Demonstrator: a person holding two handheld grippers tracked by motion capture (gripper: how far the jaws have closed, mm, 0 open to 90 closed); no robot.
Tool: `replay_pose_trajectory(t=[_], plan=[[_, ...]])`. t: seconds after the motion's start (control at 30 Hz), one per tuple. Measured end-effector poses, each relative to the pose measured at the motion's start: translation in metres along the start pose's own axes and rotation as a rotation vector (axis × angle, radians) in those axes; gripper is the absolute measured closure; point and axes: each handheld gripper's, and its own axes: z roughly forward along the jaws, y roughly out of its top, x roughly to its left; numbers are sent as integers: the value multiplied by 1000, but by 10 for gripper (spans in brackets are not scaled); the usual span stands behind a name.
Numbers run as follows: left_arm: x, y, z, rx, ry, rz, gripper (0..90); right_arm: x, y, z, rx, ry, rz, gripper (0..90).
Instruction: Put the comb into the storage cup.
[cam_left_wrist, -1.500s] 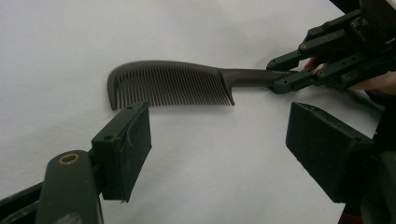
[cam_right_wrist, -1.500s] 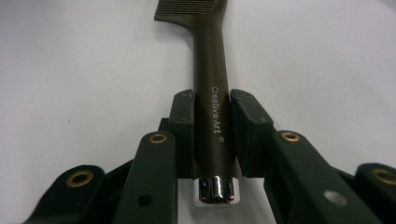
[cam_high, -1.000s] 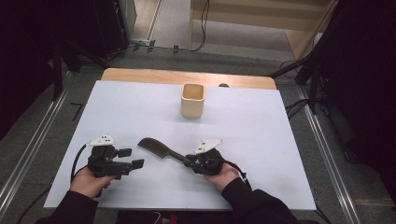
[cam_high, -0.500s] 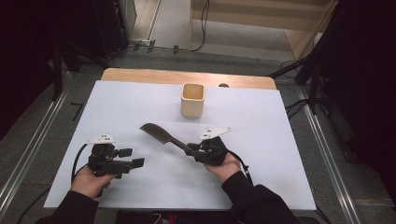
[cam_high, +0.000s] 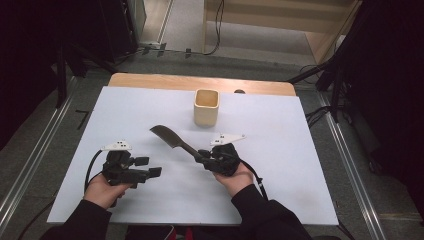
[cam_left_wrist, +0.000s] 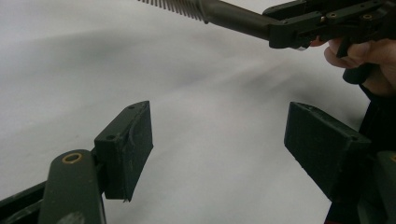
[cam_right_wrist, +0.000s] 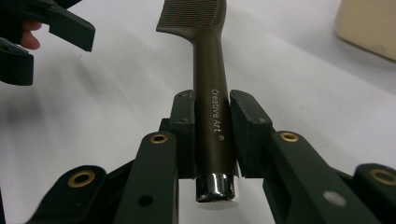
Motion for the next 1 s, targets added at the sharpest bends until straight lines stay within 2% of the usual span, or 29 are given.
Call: replay_pose_trajectory(t=[0.23,0.5,0.57,0.77,0.87,1.0], plan=[[1,10,8,5,-13,-1,242,8,3,6,-18,-42,19,704],[2,15,11,-14,-9,-18,239,18,7,12,-40,-81,13,703],[2,16,9,-21,-8,-30,239,20,8,13,-54,-89,29,703],[1,19,5,-30,5,-29,243,26,8,16,-97,-117,50,704],[-1,22,5,-30,5,-34,254,29,8,17,-122,-111,79,703],[-3,28,5,-41,8,-55,256,32,9,18,-153,-126,87,703]])
